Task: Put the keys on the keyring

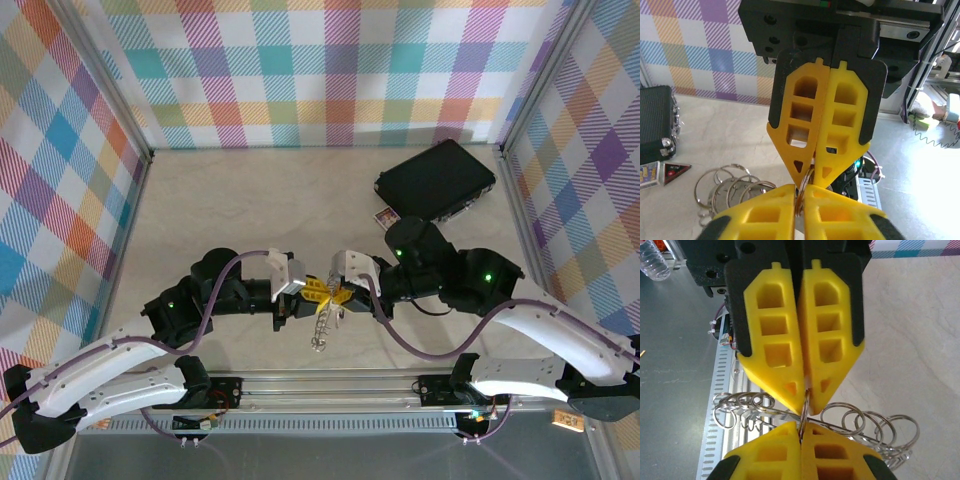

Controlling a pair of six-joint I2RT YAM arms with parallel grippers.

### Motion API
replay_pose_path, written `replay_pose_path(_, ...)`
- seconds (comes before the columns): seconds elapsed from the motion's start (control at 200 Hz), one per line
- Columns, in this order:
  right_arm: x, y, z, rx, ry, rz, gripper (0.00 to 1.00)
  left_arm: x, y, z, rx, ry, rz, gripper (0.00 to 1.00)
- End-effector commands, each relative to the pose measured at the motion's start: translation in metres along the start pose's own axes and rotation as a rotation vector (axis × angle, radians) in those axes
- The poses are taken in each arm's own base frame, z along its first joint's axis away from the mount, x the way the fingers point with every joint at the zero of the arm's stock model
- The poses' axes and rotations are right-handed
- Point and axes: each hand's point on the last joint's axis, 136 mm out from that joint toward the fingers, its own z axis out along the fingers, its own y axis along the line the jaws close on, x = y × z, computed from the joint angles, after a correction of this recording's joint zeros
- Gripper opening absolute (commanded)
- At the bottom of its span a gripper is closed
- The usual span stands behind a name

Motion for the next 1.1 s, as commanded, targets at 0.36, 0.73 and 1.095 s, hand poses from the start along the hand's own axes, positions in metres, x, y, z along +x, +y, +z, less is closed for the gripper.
replay_pose_path(0.36,-0.022,0.003,-0.01,-0.01,-0.091,-0.016,0.04,-0.036,-0.012,-0.009,0.046,-0.148,0.019,0.0)
replay_pose_path(0.73,-0.033,0.002,-0.017,0.03,-0.23,0.001,0.16,-0.062,-0.021,-0.015,0.102,-0.316,0.014,0.0)
replay_pose_path(1.095,-0.045,0.007,-0.032,0.054,-0.384,-0.049,0.04,-0.082,-0.031,-0.019,0.203,-0.479,-0.012,0.0)
